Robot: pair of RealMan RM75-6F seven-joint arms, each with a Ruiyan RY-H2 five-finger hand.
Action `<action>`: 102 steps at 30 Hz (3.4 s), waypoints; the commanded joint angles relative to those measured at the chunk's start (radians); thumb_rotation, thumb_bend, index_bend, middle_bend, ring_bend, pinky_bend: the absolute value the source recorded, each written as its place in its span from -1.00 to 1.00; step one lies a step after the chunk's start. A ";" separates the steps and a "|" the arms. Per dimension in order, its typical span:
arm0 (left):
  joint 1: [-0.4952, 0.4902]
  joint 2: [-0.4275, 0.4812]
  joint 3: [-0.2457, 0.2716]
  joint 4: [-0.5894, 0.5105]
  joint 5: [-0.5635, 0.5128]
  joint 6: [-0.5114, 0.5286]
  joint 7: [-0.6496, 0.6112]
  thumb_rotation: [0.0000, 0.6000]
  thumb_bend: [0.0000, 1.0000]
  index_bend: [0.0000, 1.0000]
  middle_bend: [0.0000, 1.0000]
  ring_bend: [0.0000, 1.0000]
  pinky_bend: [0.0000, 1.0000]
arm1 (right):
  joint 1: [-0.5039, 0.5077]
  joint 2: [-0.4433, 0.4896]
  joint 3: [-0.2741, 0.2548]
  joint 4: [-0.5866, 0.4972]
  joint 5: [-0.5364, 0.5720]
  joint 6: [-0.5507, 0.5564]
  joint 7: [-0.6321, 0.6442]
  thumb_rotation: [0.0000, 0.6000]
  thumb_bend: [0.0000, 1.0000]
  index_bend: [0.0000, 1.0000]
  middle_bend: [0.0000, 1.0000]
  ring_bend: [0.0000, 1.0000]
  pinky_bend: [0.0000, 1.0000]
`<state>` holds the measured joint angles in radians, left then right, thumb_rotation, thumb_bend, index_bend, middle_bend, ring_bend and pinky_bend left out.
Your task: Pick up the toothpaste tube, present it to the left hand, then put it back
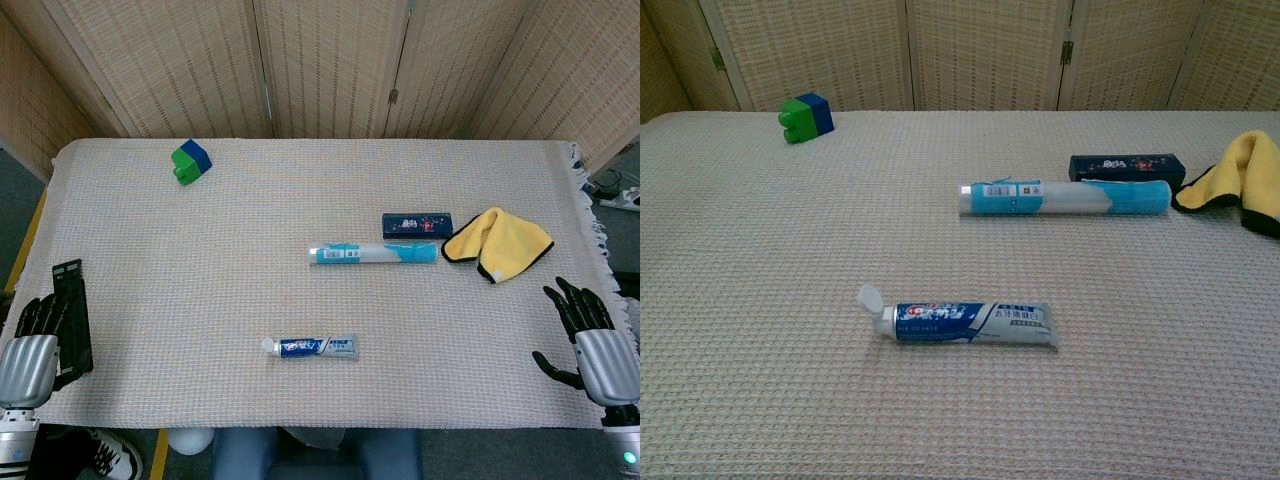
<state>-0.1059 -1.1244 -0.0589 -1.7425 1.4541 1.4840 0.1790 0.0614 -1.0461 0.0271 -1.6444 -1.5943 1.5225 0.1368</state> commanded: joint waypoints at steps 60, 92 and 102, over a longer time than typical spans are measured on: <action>0.047 0.062 0.032 -0.045 0.083 0.060 -0.058 1.00 -0.17 -0.97 -1.00 -0.96 -1.00 | 0.702 -0.692 0.147 0.054 0.490 -0.702 -0.659 1.00 -0.38 -0.67 -0.53 -0.45 -0.55; 0.047 0.047 0.027 -0.001 0.073 0.048 -0.092 1.00 -0.17 -0.97 -1.00 -0.96 -1.00 | 0.770 -0.784 0.125 0.145 0.598 -0.619 -0.714 1.00 -0.29 0.06 -0.11 0.00 -0.01; -0.016 0.063 0.011 -0.005 0.122 -0.007 -0.108 1.00 -0.17 -0.92 -0.97 -0.90 -1.00 | 0.825 -0.635 0.146 0.051 0.585 -0.711 -0.711 1.00 0.18 0.36 0.08 0.19 0.24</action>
<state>-0.1081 -1.0672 -0.0435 -1.7452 1.5630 1.4883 0.0777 0.8595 -1.7517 0.1616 -1.5452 -1.0059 0.8617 -0.5767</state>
